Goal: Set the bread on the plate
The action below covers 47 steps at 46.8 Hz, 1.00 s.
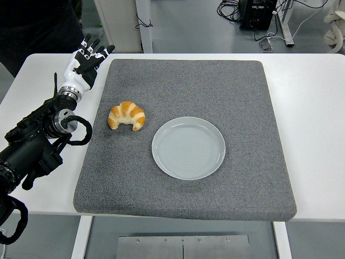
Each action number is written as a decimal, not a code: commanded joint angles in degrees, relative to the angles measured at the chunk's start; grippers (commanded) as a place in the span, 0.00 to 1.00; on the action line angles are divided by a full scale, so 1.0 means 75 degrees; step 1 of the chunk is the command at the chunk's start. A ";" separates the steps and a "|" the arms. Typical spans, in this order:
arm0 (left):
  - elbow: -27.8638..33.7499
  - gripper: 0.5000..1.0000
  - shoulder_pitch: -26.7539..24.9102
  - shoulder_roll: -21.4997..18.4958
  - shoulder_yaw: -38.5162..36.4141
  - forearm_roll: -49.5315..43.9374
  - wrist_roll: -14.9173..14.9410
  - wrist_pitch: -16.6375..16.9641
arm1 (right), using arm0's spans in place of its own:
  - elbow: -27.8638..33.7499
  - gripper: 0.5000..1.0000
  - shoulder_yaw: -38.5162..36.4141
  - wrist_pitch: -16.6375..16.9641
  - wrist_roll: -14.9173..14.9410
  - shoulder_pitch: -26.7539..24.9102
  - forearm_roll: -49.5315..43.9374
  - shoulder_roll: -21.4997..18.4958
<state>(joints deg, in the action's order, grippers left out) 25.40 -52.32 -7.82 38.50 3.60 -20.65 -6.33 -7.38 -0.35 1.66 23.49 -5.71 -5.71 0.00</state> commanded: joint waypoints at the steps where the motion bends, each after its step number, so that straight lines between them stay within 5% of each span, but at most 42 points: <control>1: 0.0000 0.94 0.0015 0.0000 0.0000 0.0001 0.0000 0.0000 | 0.0000 1.00 0.0000 0.0001 0.0008 0.0000 0.0000 0.0000; 47: 0.0328 0.94 -0.0138 -0.0316 -0.0715 0.0211 0.0035 0.0011 | 0.0000 1.00 0.0000 0.0001 -0.0004 0.0000 0.0000 0.0000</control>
<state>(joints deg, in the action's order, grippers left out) 26.90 -53.20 -9.25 34.38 4.78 -20.47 -6.33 -7.38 -0.35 1.66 23.48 -5.73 -5.71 0.00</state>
